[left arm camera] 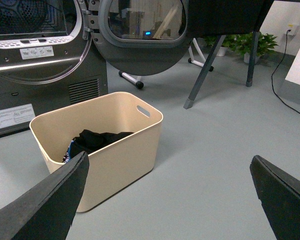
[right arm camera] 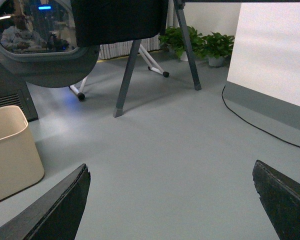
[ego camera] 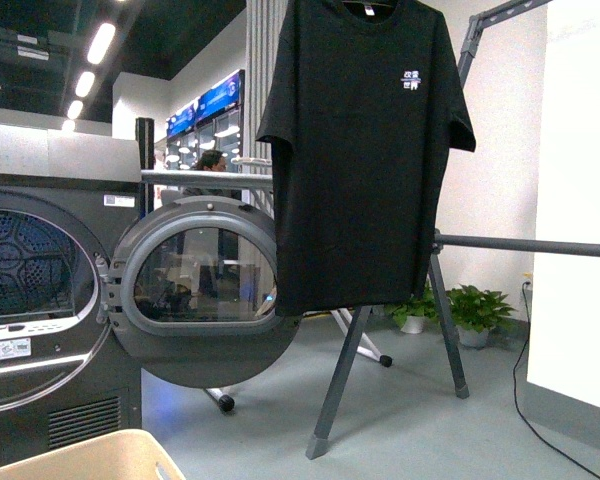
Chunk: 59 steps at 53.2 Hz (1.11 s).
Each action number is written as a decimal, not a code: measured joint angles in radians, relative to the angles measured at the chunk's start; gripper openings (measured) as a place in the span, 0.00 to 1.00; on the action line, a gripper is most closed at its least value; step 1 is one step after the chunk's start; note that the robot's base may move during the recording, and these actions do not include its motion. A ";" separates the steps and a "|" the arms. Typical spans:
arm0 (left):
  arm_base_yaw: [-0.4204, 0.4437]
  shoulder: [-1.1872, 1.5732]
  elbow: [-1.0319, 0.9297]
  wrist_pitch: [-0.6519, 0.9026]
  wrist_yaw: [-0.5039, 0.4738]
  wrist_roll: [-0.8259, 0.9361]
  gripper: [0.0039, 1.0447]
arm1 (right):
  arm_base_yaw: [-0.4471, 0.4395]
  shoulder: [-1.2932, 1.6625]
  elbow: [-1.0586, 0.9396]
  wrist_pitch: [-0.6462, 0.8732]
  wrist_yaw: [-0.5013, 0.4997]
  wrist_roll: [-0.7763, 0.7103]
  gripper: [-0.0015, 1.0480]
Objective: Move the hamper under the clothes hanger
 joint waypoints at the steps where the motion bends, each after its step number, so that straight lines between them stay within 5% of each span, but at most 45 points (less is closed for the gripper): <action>1: 0.000 0.000 0.000 0.000 0.000 0.000 0.94 | 0.000 0.000 0.000 0.000 0.000 0.000 0.93; 59: 0.000 0.002 0.000 0.000 0.000 0.000 0.94 | 0.000 0.000 0.000 0.001 0.000 0.000 0.93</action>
